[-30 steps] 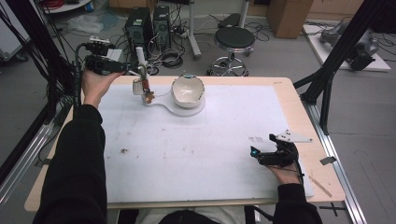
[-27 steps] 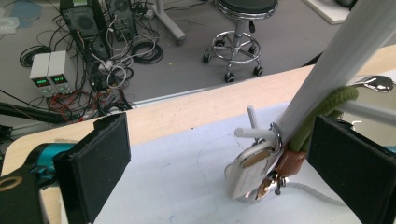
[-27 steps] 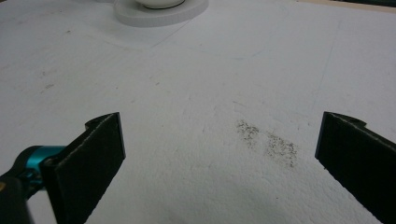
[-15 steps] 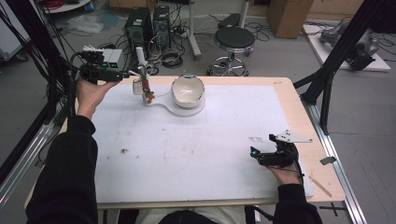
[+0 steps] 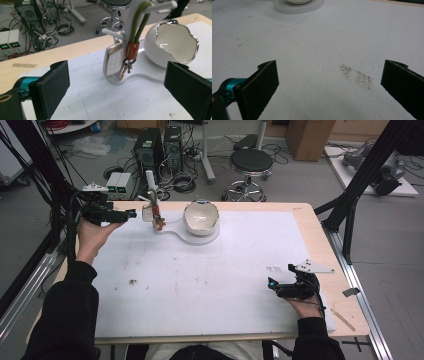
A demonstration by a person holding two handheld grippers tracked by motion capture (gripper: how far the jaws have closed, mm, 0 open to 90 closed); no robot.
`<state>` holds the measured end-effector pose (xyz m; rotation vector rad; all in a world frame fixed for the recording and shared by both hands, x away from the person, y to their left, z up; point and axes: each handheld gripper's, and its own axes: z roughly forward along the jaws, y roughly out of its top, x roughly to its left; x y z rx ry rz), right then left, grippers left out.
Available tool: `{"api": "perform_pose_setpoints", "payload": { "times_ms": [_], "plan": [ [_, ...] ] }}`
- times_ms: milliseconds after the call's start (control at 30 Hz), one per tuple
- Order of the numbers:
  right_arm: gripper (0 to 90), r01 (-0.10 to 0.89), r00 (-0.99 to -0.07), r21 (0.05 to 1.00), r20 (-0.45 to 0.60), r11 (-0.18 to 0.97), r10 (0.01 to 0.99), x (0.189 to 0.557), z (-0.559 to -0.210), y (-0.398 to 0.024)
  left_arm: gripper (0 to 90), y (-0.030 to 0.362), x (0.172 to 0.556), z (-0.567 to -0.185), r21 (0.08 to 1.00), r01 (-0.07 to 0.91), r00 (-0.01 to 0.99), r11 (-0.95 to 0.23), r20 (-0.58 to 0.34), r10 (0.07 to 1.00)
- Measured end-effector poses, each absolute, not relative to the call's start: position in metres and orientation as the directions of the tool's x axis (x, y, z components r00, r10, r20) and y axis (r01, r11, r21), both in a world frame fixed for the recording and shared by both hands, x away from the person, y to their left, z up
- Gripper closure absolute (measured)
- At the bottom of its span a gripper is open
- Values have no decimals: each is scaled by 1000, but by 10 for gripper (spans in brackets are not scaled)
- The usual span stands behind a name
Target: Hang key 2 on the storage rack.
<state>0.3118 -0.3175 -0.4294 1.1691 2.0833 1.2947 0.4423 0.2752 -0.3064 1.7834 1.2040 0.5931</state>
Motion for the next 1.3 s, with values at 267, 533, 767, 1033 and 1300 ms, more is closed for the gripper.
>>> {"api": "perform_pose_setpoints", "payload": {
  "times_ms": [267, 533, 767, 1033, 1300],
  "plan": [
    [4, 436, -556, 874, 75, 214, 828, 312, -430, -318, 68, 272, 426, -319, 855, 485, 437, -182, -57, 898],
    [4, 436, -557, 874, 74, 215, 827, 312, -430, -317, 69, 274, 411, -339, 856, 493, 450, -155, -99, 887],
    [4, 439, -554, 872, 74, 215, 829, 311, -430, -318, 68, 277, 398, -357, 841, 510, 451, -182, -81, 889],
    [4, 442, -551, 871, 74, 215, 831, 309, -430, -319, 69, 281, 372, -376, 842, 496, 456, -211, -45, 889],
    [4, 441, -552, 870, 69, 220, 831, 310, -430, -319, 69, 279, 348, -387, 840, 480, 497, -254, -22, 867]
  ]
}}
